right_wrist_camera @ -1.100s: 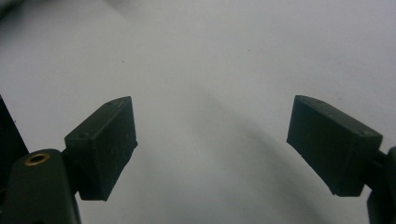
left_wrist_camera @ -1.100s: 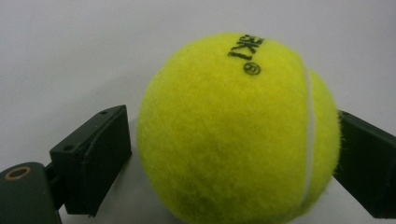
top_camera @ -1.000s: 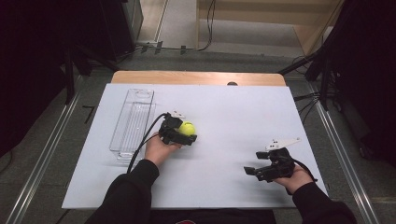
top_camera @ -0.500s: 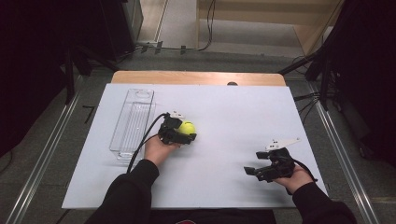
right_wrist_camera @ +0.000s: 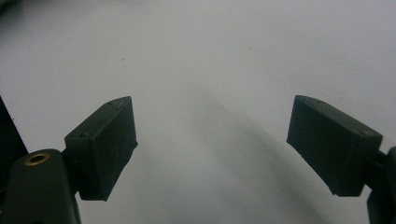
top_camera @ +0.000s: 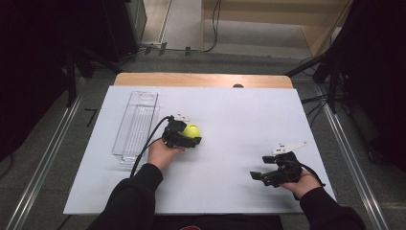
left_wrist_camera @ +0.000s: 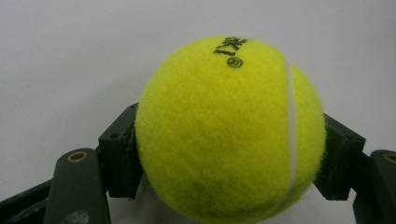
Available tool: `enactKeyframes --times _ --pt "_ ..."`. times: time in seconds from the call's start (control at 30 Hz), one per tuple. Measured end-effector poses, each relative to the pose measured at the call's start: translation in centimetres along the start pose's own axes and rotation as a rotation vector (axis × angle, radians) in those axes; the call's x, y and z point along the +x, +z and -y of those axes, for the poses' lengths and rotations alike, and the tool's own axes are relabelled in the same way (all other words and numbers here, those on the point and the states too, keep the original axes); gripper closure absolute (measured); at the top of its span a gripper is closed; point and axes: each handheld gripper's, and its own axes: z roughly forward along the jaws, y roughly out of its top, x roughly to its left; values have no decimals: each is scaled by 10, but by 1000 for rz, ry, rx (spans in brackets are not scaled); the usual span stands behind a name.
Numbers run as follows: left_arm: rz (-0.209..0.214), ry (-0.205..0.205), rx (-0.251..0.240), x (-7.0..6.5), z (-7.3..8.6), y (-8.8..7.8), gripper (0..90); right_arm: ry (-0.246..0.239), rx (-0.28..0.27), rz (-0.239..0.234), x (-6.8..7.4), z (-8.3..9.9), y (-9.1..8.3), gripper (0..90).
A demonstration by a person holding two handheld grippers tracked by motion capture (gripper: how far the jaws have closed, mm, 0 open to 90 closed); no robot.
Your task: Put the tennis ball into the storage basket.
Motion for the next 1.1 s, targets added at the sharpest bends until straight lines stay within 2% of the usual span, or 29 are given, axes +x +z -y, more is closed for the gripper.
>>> enactKeyframes --times 0.67,1.1 --pt "23 -23 -19 2 -5 -10 262 0 1 0 0 0 0 137" --pt "35 -11 -13 -4 -10 -21 261 0 1 1 0 0 0 137"
